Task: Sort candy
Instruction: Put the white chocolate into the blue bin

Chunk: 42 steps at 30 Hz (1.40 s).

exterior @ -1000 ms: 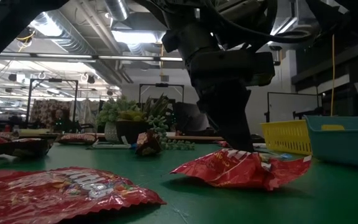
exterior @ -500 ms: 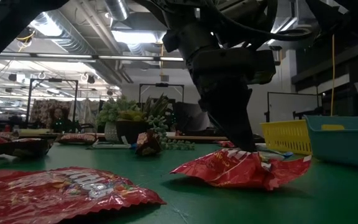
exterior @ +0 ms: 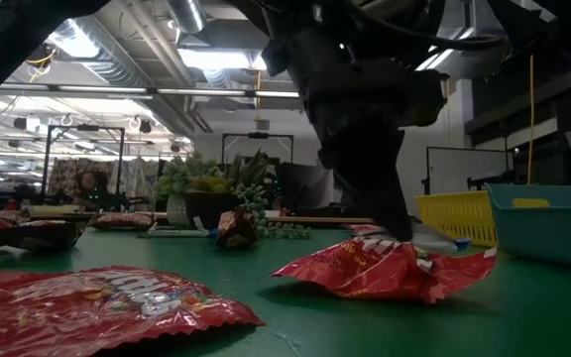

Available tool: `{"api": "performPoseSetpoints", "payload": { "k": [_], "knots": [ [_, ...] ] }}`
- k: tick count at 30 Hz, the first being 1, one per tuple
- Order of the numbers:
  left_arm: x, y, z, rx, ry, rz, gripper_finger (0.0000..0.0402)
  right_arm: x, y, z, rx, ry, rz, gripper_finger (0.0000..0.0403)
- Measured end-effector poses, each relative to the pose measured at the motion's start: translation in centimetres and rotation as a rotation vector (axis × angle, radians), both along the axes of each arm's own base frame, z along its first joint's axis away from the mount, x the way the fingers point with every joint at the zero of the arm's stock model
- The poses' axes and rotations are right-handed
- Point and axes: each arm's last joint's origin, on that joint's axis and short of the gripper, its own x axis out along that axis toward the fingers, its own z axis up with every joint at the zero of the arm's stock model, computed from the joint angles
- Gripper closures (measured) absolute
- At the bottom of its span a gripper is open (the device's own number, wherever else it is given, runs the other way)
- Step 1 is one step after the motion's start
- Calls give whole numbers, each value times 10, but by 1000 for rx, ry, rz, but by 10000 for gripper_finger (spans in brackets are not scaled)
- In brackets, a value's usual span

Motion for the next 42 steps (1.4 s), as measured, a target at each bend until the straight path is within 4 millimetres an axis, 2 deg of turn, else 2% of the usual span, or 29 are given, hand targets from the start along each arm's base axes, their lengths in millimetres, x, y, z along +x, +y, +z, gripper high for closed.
{"api": "performPoseSetpoints", "payload": {
  "k": [5,11,19,25,29,33,39,42],
  "knots": [
    [4,1,10,-1,-25,3,322,0,0,0,0,-1,0,253],
    [13,5,35,-6,-76,13,322,0,0,0,0,-3,0,253],
    [27,1,78,-21,-235,10,322,0,0,0,-1,-4,0,253],
    [39,-5,93,-34,-413,69,322,0,0,0,0,-4,0,253],
    [42,-12,93,-18,-462,77,321,0,0,0,-1,-5,0,253],
    [48,-23,84,-29,-498,59,321,0,0,0,-1,-5,0,253],
    [56,-39,52,-34,-481,32,321,0,0,0,0,-5,0,253],
    [57,-35,48,-48,-466,44,312,0,0,0,0,-5,0,253]
  ]
}}
